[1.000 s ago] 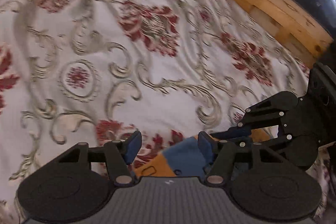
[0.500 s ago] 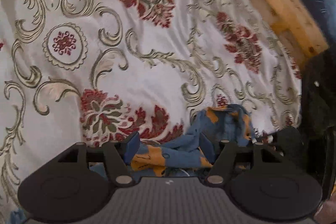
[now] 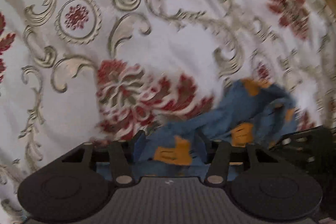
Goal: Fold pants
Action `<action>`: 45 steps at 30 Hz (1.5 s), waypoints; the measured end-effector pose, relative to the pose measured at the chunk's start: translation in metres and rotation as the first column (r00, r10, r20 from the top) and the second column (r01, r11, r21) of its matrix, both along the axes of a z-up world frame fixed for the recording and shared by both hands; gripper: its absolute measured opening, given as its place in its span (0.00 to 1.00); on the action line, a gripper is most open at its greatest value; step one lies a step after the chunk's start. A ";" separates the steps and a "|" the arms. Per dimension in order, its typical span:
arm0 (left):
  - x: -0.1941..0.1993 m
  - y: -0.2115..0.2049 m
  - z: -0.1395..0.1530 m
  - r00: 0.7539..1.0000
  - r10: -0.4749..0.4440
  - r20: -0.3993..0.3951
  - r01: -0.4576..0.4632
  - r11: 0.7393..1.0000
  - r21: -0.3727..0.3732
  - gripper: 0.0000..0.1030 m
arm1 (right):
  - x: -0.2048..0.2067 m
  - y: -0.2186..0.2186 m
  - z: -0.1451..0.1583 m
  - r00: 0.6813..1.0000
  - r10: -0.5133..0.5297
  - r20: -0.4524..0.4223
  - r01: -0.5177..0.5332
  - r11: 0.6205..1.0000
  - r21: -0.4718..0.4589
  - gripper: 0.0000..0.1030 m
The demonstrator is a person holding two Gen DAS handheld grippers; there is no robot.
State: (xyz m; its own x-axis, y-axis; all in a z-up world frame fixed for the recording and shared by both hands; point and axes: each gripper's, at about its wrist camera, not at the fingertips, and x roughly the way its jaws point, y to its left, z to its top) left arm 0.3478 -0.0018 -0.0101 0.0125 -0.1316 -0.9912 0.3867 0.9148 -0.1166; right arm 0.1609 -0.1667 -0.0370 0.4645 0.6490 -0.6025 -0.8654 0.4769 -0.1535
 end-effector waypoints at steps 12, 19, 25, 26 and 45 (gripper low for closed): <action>-0.007 0.031 0.012 0.992 0.123 0.027 -0.122 0.992 -0.041 0.57 | 0.000 -0.003 -0.005 1.000 -0.010 -0.019 0.010 1.000 0.018 0.04; 0.009 -0.002 -0.012 0.999 0.041 -0.016 -0.039 0.992 0.123 0.35 | 0.001 -0.002 -0.003 0.999 -0.031 -0.030 0.032 0.999 0.026 0.05; 0.016 -0.001 0.001 0.997 0.061 0.048 -0.066 0.993 0.098 0.06 | 0.009 -0.008 0.011 0.993 -0.104 -0.054 0.110 0.988 0.109 0.05; 0.019 -0.003 0.004 0.996 0.059 0.064 -0.065 0.993 0.097 0.05 | 0.013 -0.008 0.014 0.990 -0.128 -0.053 0.133 0.984 0.120 0.05; 0.041 0.056 -0.025 0.941 0.270 0.203 -0.247 0.960 -0.130 0.04 | 0.079 0.008 0.002 0.914 -0.399 -0.075 0.397 0.917 -0.039 0.31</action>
State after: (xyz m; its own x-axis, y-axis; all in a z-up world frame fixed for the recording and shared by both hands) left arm 0.3888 0.0544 -0.0354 0.2728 -0.1944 -0.9422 0.1646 0.9744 -0.1534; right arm 0.2400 -0.1585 -0.0347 0.6316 0.4064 -0.6603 -0.6144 0.7817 -0.1066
